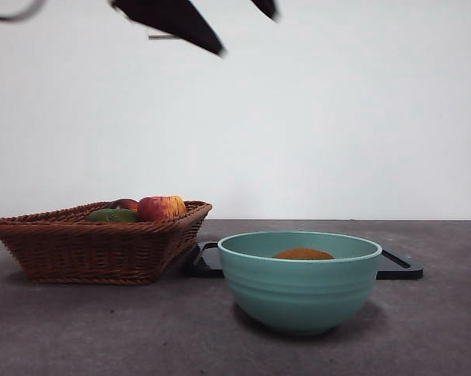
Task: Pick up the wifruite, put it on the bowl, pick up the plate, put it on desk
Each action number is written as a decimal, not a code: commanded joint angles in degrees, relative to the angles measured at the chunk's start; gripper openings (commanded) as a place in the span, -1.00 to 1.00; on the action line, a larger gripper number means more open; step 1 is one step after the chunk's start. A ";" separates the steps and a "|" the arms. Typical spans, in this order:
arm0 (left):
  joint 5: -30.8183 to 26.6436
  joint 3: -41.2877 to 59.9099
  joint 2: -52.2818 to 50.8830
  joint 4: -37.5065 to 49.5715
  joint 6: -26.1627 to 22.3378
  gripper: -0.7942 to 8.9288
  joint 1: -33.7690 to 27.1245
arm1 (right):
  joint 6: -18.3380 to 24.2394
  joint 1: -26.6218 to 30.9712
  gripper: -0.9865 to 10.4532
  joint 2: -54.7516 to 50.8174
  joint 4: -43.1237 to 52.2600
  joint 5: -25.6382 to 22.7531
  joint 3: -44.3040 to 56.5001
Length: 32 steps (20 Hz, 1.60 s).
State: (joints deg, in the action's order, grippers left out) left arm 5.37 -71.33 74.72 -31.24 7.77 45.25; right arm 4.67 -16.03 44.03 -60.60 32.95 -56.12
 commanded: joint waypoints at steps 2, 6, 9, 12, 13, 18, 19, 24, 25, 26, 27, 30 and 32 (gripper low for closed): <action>-0.02 -1.22 -4.72 -5.81 0.17 -0.13 -5.11 | -0.13 -0.20 -0.15 0.44 0.52 -0.20 -1.11; 0.68 0.63 -11.74 -10.93 -1.38 -0.13 -11.37 | -0.13 -0.17 -0.15 0.44 0.55 -0.44 -1.09; 3.48 4.87 -16.87 -11.23 -1.49 -0.13 -13.70 | -0.13 -0.17 -0.15 0.44 0.57 -0.44 -1.09; 7.72 12.35 -22.12 -11.28 -1.42 -0.13 -14.34 | -0.13 -0.20 -0.15 0.44 0.57 -0.46 -1.09; 10.40 14.51 -23.34 -11.43 -1.44 -0.13 -14.34 | -0.13 -0.17 -0.15 0.44 0.57 -0.46 -1.09; 21.92 21.05 -25.38 -15.06 -3.82 -0.13 -14.23 | -0.13 -0.20 -0.15 0.46 0.57 -0.48 -1.09; 21.92 21.05 -25.33 -15.78 -4.13 -0.13 -14.23 | -0.13 -0.20 -0.15 0.46 0.55 -0.46 -1.09; 21.92 21.05 -25.35 -15.52 -4.09 -0.13 -14.23 | -0.87 -0.20 -0.15 0.48 0.35 -0.44 -1.09; 21.92 21.05 -25.35 -15.50 -4.09 -0.13 -14.23 | -1.49 -0.20 -0.15 0.50 0.35 -0.44 -1.07; 21.92 21.05 -25.35 -15.50 -4.09 -0.13 -14.23 | -1.92 -0.20 -0.15 0.50 0.37 -0.44 -0.96; 21.92 21.05 -25.35 -15.50 -4.09 -0.13 -14.23 | -2.80 -0.20 -0.15 0.50 0.37 -0.72 -0.70; 21.92 21.05 -25.35 -15.50 -4.09 -0.13 -14.23 | -7.04 -0.31 -0.15 0.87 0.85 -3.37 1.42; 21.92 21.05 -25.35 -15.47 -4.09 -0.13 -14.23 | -11.26 -0.52 -0.15 0.92 5.01 -3.43 5.75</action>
State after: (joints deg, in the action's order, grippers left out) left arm 27.00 -49.80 49.06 -47.37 4.78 30.76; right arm -3.40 -16.23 44.29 -56.10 29.76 -50.39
